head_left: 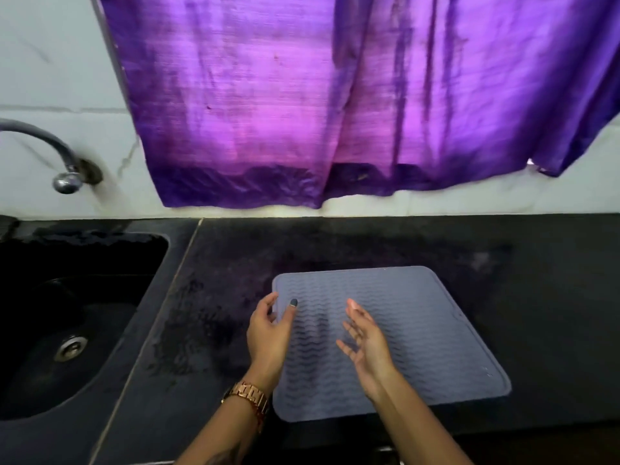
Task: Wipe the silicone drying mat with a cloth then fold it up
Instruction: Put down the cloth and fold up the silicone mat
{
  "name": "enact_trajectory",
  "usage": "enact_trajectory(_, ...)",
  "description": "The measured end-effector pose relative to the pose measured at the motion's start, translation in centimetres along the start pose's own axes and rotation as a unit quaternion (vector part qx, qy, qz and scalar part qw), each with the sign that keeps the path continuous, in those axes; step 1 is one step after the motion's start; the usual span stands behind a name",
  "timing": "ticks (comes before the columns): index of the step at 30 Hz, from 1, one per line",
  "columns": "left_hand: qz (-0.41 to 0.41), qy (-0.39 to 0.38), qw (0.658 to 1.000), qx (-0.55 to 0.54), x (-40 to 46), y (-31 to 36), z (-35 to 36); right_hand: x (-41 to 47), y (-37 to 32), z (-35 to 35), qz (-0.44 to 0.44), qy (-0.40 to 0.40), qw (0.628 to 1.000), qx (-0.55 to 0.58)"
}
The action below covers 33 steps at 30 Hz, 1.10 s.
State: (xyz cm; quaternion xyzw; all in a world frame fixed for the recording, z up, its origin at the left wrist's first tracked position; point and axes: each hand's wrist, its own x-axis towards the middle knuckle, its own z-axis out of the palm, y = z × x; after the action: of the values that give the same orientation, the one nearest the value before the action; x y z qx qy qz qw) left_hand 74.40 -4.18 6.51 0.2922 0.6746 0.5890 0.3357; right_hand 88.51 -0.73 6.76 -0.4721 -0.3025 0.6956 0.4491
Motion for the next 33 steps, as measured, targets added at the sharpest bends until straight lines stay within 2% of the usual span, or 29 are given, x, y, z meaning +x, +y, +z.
enact_trajectory(6,-0.013,-0.033,0.997,0.073,0.3,-1.6,2.0,0.2,-0.5,-3.7,-0.004,0.082,0.996,0.022)
enact_trajectory(10,0.006,-0.019,0.994,0.11,0.7,-2.9,2.4,0.5,-1.1,-6.9,-0.021,0.124,0.992,0.033)
enact_trajectory(16,-0.01,0.042,0.976,0.212,1.9,-4.2,2.3,2.2,-4.2,-13.9,-0.089,0.213,0.969,-0.085)
enact_trajectory(18,-0.031,0.054,0.967,0.248,2.3,-4.5,2.0,3.1,-5.3,-16.4,-0.116,0.29,0.924,-0.221)
enact_trajectory(20,-0.049,0.06,0.962,0.261,2.6,-4.9,2.0,4.3,-6.3,-18.7,-0.124,0.337,0.836,-0.415)
enact_trajectory(22,-0.064,0.059,0.961,0.263,2.8,-5.0,1.8,5.6,-7.1,-20.0,-0.082,0.318,0.782,-0.53)
enact_trajectory(24,-0.073,0.049,0.962,0.257,3.1,-5.0,1.5,6.5,-7.5,-20.4,-0.04,0.277,0.763,-0.583)
enact_trajectory(27,-0.088,0.054,0.961,0.257,3.3,-4.7,0.9,7.7,-8.2,-20.4,-0.015,0.245,0.762,-0.599)
enact_trajectory(33,-0.115,0.05,0.966,0.227,3.1,-4.5,0.0,8.3,-11.0,-17.9,0.01,0.19,0.785,-0.59)
